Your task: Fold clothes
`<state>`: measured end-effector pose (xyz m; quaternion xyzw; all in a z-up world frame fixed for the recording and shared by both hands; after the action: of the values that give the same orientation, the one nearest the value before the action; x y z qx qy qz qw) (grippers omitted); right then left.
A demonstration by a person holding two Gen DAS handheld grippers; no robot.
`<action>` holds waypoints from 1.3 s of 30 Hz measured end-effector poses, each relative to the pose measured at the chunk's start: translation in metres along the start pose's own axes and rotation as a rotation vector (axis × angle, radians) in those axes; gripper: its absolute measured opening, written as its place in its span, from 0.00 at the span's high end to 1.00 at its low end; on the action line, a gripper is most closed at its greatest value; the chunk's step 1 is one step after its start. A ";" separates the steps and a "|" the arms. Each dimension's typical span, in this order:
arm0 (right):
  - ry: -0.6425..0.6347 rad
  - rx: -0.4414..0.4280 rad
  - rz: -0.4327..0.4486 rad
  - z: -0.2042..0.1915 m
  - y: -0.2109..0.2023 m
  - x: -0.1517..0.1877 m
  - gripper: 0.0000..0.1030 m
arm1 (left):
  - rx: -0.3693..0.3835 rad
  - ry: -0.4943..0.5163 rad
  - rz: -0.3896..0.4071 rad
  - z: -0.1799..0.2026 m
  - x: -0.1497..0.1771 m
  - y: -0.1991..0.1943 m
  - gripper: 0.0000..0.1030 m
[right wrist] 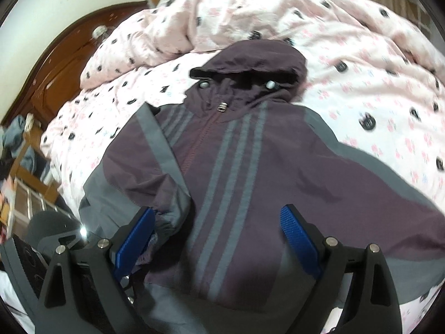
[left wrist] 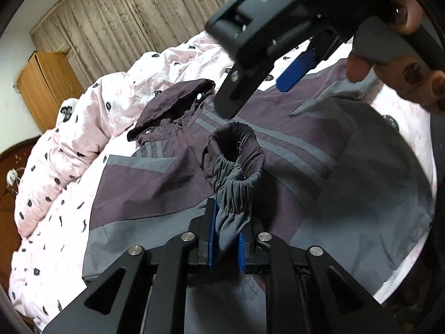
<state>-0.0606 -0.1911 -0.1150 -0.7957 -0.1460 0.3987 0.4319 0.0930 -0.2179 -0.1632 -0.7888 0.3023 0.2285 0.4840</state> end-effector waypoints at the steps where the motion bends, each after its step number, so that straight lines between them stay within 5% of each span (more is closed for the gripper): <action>1: -0.019 0.002 0.001 -0.004 0.000 0.000 0.10 | 0.028 -0.017 0.002 -0.002 0.000 -0.001 0.61; 3: -0.045 -0.015 0.001 -0.011 -0.001 0.000 0.10 | 0.084 -0.061 0.024 -0.005 -0.001 -0.009 0.46; 6: -0.058 -0.060 0.000 -0.016 -0.005 0.002 0.11 | 0.158 -0.106 0.046 -0.009 -0.001 -0.018 0.43; 11: -0.042 -0.178 -0.026 -0.014 -0.016 0.004 0.40 | 0.237 -0.201 0.079 -0.034 0.003 -0.036 0.43; 20: -0.087 -0.382 -0.141 -0.030 -0.025 0.041 0.59 | 0.010 -0.403 0.009 -0.162 0.026 -0.019 0.43; 23: -0.074 -0.363 -0.166 -0.035 -0.011 0.048 0.60 | -0.036 -0.418 -0.022 -0.181 0.038 -0.004 0.43; 29: -0.041 -0.332 -0.187 -0.037 0.008 0.050 0.63 | -0.006 -0.528 -0.035 -0.186 0.053 0.009 0.43; 36: -0.093 -0.312 -0.212 -0.042 0.016 0.053 0.90 | 0.026 -0.522 -0.108 -0.174 0.055 0.027 0.43; 39: -0.127 -0.302 -0.224 -0.042 0.013 0.057 0.92 | 0.027 -0.527 -0.135 -0.173 0.059 0.032 0.43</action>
<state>0.0059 -0.1895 -0.1412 -0.8036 -0.3186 0.3711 0.3392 0.1240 -0.4001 -0.1477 -0.7139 0.1155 0.3891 0.5707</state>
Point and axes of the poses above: each gripper's, at about its wrist camera, not at the fingertips, and y roughly the way its jaws point, z to its right, x to its underside, the point moved 1 cm from there along y, roughly the way its jaws point, and after that the axes turned 8 degrees about y, right-handed, at the moved point
